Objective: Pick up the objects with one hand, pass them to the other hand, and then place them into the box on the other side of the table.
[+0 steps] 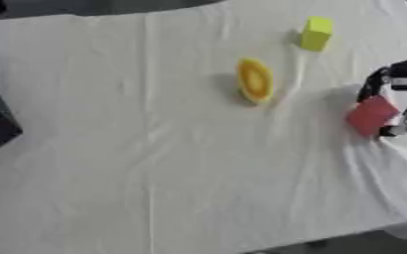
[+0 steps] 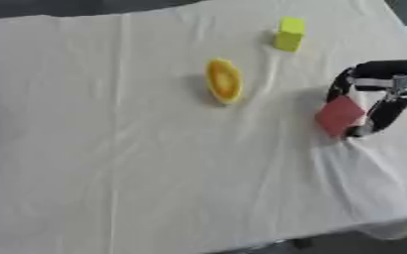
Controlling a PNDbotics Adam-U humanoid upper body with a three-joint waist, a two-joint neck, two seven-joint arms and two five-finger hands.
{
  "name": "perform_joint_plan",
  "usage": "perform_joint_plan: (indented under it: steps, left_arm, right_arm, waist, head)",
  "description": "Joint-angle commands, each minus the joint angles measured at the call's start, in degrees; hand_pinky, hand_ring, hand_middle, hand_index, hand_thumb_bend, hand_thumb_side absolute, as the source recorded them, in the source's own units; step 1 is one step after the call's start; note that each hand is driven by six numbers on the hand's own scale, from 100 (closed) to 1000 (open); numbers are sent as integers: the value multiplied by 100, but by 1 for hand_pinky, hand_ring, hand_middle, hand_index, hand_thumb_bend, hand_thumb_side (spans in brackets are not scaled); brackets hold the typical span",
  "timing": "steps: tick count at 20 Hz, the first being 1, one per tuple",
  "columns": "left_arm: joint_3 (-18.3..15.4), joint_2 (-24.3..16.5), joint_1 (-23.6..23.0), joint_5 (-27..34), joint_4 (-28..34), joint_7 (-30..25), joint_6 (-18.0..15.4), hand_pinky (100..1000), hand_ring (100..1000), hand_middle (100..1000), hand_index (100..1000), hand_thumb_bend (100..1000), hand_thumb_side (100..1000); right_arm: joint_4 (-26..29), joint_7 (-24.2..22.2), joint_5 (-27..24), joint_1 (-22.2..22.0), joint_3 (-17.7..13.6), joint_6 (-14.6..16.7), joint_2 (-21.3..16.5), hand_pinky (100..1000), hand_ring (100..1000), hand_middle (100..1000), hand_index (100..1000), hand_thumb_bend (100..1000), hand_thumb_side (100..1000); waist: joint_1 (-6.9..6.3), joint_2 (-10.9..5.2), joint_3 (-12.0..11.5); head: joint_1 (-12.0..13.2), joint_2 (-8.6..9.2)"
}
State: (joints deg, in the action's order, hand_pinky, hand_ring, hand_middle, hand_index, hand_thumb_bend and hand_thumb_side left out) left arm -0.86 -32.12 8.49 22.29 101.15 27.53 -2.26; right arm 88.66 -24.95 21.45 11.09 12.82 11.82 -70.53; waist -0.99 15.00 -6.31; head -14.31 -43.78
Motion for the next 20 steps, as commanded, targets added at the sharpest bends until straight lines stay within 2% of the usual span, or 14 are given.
perform_joint_plan:
  steps: [1,6,10,11,20]
  left_arm:
    - [-46,-86,6,-25,67,-4,-9,833,888,879,875,957,545]
    - [-50,-84,5,-32,60,2,-10,833,887,879,874,957,545]
    - [-48,-81,4,-34,57,1,-10,833,887,879,874,957,545]
    - [-50,-82,2,-35,58,2,-10,833,886,879,874,956,545]
    - [-58,-89,-12,-40,68,11,-12,834,885,879,873,956,545]
  right_arm:
    - [65,63,-61,36,-69,20,-223,931,748,662,716,471,115]
    - [95,200,-93,33,-59,50,-214,922,735,621,648,436,100]
    - [88,253,-87,39,-44,52,-207,922,735,619,646,435,100]
    - [85,275,-87,45,-50,46,-204,919,730,612,608,425,100]
    - [138,363,-118,28,-71,11,-209,914,721,596,573,432,100]
  waist:
    - [54,21,-5]
    - [62,18,-16]
    - [63,16,-19]
    - [66,14,-23]
    - [101,-1,-29]
  head:
    - [-10,-34]
    - [-17,-34]
    - [-19,-34]
    - [-19,-34]
    - [-4,-34]
